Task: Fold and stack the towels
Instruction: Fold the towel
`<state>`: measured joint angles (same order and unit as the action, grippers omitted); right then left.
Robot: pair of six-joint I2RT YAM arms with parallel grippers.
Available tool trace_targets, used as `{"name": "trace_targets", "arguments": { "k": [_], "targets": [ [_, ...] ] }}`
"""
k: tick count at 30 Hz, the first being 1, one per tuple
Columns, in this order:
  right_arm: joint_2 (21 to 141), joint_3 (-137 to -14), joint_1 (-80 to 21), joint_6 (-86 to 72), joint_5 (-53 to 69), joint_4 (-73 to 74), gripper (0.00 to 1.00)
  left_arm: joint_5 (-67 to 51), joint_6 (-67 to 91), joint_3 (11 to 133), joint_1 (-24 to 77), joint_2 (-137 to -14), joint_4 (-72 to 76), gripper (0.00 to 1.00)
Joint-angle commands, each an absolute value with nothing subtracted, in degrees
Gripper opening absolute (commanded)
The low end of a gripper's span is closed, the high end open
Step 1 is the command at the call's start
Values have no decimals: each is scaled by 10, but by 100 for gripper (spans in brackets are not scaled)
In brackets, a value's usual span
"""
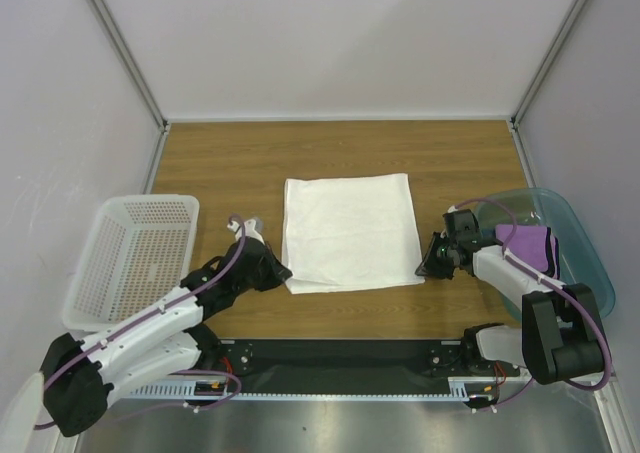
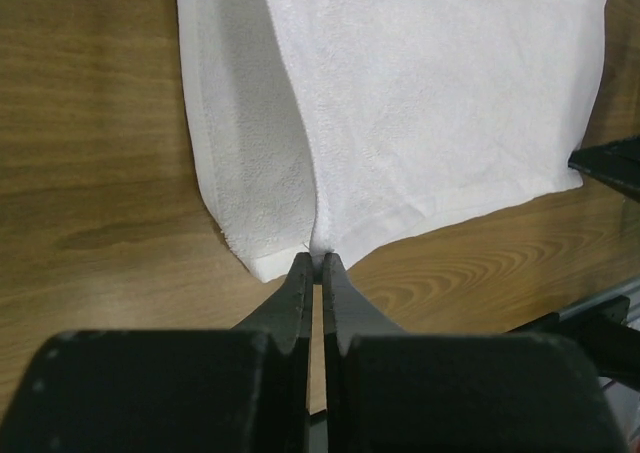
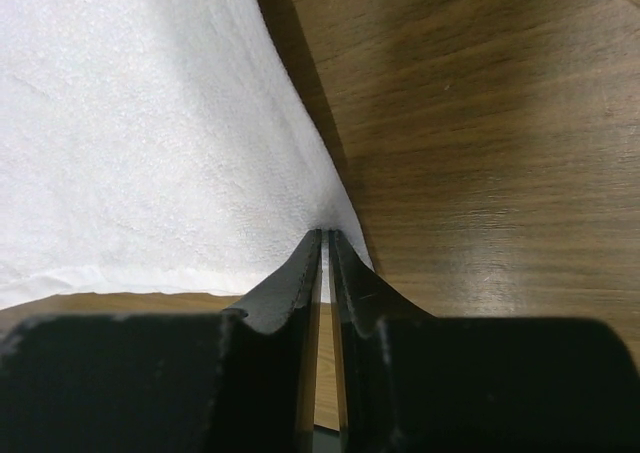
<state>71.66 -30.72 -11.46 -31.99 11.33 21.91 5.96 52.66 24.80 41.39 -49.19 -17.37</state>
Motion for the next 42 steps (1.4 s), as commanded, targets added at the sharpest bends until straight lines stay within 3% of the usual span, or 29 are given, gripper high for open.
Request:
{"name": "trace_targets", "arguments": {
  "k": [1,15,25,28,34,35,37,38,40,41,42],
  "targets": [
    [715,-294,-117,-324,98,226,12,82,546,265,434,-472,-210,0],
    [732,-291,-117,-324,92,221,12,69,574,198,444,-422,-248,0],
    [718,-293,-119,-325,98,244,11,32,547,149,444,-494,-182,1],
    [698,-287,-121,-332,101,261,11,40,545,162,445,-515,-207,7],
    [650,-278,-138,-358,108,293,13,104,536,228,443,-505,-293,31],
    [644,-279,-138,-360,108,298,13,119,534,256,441,-503,-311,44],
    [622,-293,-140,-363,112,318,15,142,521,285,424,-502,-347,57],
    [616,-310,-140,-363,113,325,19,143,513,312,413,-509,-356,65],
    [602,-335,-140,-361,114,344,27,121,478,334,363,-521,-351,70],
    [599,-347,-140,-359,113,348,40,113,466,355,345,-530,-345,74],
    [599,-378,-140,-357,111,353,45,106,455,366,327,-553,-329,74]
  ]
}}
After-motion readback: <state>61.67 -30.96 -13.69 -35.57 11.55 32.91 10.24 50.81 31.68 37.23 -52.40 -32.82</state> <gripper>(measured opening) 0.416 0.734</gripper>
